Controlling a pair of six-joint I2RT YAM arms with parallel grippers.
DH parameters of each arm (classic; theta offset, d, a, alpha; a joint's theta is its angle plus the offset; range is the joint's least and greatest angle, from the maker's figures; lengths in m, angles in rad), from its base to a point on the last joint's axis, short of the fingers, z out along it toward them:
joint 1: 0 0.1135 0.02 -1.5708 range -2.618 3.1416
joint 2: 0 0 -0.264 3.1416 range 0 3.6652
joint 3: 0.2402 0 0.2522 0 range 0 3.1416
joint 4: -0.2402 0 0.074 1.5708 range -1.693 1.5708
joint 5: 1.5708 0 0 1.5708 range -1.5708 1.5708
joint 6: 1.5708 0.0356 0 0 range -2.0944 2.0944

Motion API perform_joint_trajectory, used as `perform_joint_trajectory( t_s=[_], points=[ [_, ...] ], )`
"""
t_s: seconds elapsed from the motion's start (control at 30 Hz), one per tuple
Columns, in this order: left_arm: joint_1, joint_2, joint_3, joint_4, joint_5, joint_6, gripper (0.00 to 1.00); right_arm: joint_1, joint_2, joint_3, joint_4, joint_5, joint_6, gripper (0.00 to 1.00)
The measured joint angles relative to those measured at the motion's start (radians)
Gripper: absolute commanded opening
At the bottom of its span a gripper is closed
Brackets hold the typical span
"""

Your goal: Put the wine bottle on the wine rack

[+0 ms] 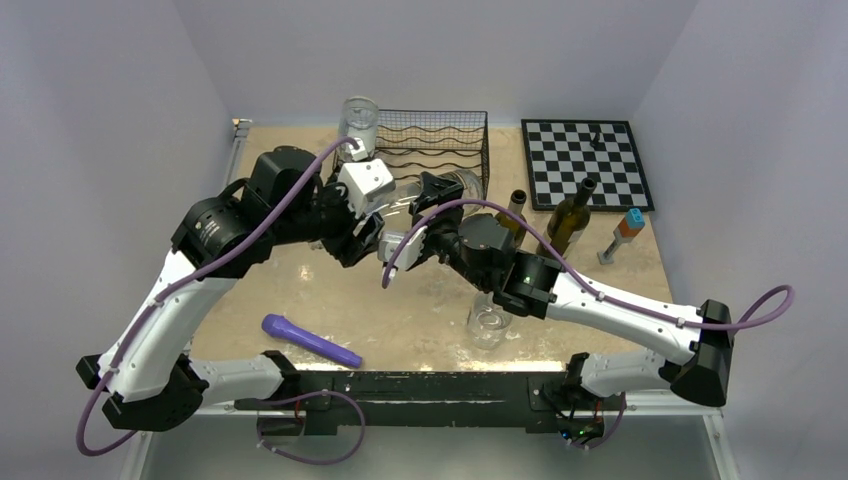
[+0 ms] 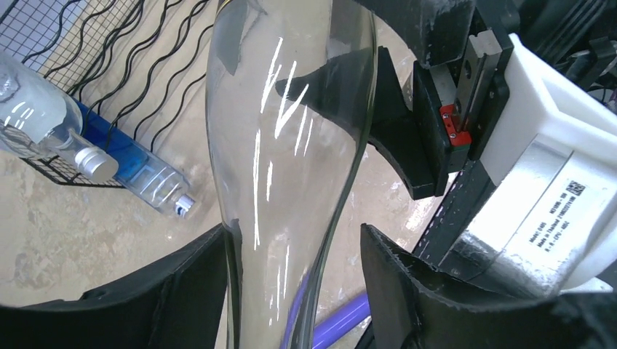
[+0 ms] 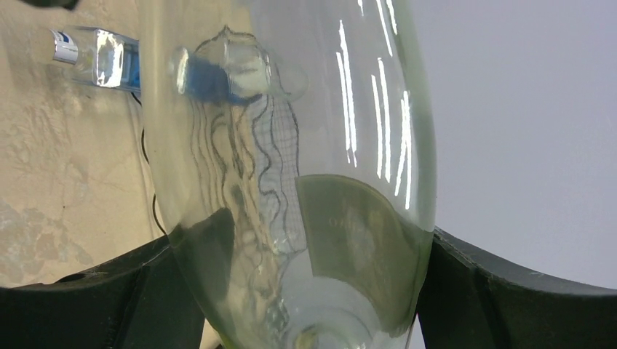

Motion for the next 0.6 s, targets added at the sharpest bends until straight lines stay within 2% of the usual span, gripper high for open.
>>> perform_joint_trajectory(
  t_s=[0.1, 0.2, 0.4, 0.43, 0.5, 0.6],
  points=[
    [0.001, 0.0, -0.003, -0.002, -0.002, 0.019, 0.64, 0.0, 0.004, 0.005, -0.006, 0.001, 0.006, 0.0],
    [0.002, 0.004, -0.003, -0.004, -0.019, 0.032, 0.49, 0.0, 0.004, 0.01, -0.018, 0.002, 0.01, 0.0],
    [0.003, 0.014, -0.008, -0.021, -0.035, 0.063, 0.25, 0.0, 0.005, 0.013, -0.048, 0.001, 0.001, 0.0],
    [0.003, 0.014, -0.008, -0.021, -0.034, 0.065, 0.2, 0.0, 0.005, 0.013, -0.048, 0.0, 0.001, 0.0],
    [0.003, 0.014, -0.01, -0.021, -0.033, 0.066, 0.0, 0.0, 0.005, 0.013, -0.049, 0.0, 0.002, 0.0],
    [0.003, 0.014, -0.017, -0.02, -0.029, 0.066, 0.0, 0.0, 0.005, 0.013, -0.058, -0.001, 0.009, 0.0]
  ],
)
